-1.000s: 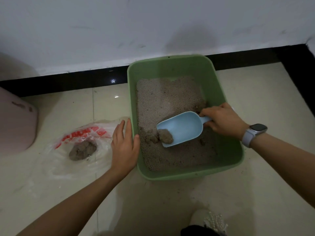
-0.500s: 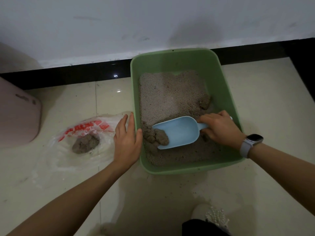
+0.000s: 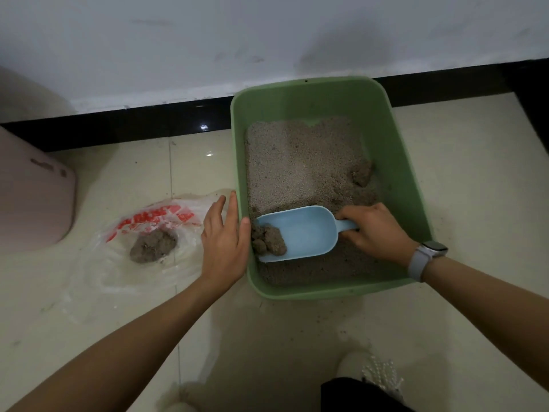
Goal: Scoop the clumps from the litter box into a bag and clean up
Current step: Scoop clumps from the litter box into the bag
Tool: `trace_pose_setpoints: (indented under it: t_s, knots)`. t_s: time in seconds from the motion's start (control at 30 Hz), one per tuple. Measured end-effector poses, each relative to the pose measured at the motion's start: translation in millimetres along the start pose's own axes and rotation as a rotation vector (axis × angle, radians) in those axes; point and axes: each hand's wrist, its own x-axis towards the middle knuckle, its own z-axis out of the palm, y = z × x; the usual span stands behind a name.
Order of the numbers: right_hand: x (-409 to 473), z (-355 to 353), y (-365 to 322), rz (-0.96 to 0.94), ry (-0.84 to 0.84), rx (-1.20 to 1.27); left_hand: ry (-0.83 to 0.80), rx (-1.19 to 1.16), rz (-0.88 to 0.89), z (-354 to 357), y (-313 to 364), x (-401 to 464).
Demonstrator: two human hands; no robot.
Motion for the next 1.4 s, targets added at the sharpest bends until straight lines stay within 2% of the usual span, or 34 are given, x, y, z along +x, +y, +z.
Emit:
trace_pose_setpoints:
  t_s: [0.3,0.47,0.6,0.83,0.97,1.07,1.23,1.33,1.4]
  knots:
    - [3,-7,-2,-0.052,0.055,-0.026,0.014,0.037,-0.001,-1,1,0]
    - [16,-8,8,-0.010,0.012,0.102,0.036,0.123,0.016,-18,-11,7]
    - [21,-7,10,-0.020,-0.001,0.191,0.089,0.166,-0.047,-35,-19,9]
    - [35,-1,4,0.087,-0.039,0.287,0.102,0.251,-0.139,-54,-43,3]
    - [40,0,6,0.100,-0.007,0.284,0.090,0.318,-0.156,-62,-50,-1]
    - [39,-4,6,0.098,0.062,0.285,0.109,0.358,-0.203,-67,-58,0]
    - [38,-20,-1,-0.009,0.219,0.135,0.193,0.484,-0.369,-86,-81,0]
    - [39,-31,-8,-0.027,0.245,0.045,0.218,0.552,-0.462,-99,-95,-3]
    - [40,-37,-13,-0.024,0.206,0.110,0.221,0.568,-0.524,-108,-103,-4]
